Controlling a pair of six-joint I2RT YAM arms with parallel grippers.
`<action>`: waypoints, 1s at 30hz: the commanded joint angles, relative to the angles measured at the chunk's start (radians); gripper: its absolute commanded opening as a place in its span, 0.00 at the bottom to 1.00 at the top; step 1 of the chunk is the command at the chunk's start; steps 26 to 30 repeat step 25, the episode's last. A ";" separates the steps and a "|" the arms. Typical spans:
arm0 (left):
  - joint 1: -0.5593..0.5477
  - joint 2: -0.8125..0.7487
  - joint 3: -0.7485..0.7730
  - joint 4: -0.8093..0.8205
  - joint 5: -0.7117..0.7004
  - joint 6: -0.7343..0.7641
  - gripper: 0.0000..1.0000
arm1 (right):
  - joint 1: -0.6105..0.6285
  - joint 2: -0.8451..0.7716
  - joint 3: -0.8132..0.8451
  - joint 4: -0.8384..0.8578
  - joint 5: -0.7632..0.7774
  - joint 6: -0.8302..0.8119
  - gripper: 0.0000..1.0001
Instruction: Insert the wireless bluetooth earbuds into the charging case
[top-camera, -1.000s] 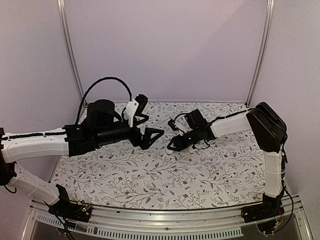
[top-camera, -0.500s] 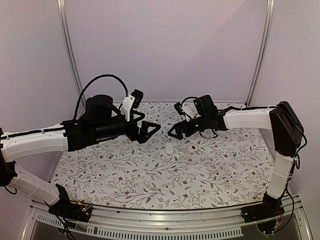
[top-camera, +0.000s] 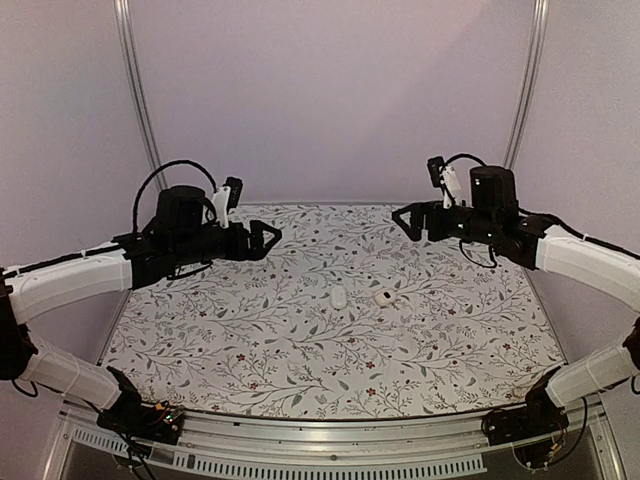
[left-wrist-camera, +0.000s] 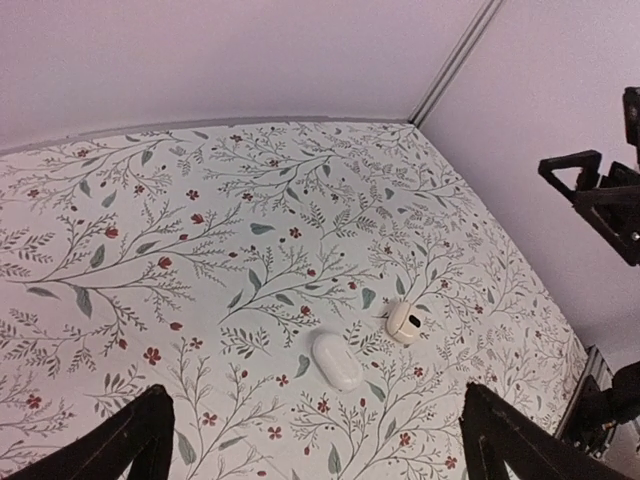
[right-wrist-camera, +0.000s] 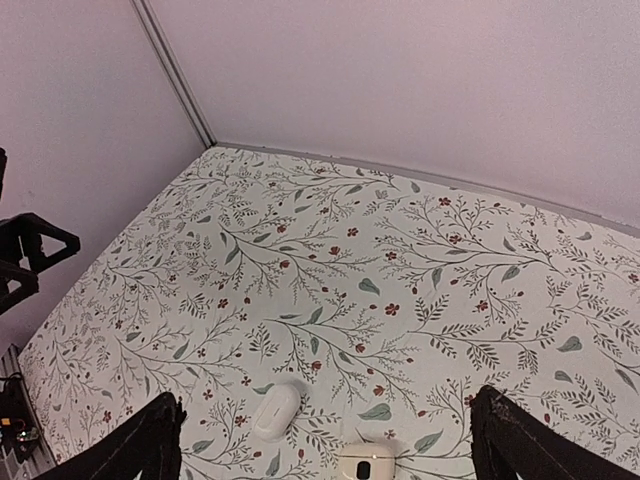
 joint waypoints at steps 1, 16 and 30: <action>0.050 -0.018 -0.078 -0.011 -0.012 -0.107 1.00 | -0.028 -0.121 -0.138 0.021 0.119 0.102 0.99; 0.081 -0.037 -0.288 0.097 -0.081 -0.208 1.00 | -0.044 -0.289 -0.472 0.110 0.193 0.209 0.99; 0.081 -0.017 -0.293 0.102 -0.082 -0.215 1.00 | -0.044 -0.307 -0.516 0.142 0.208 0.223 0.99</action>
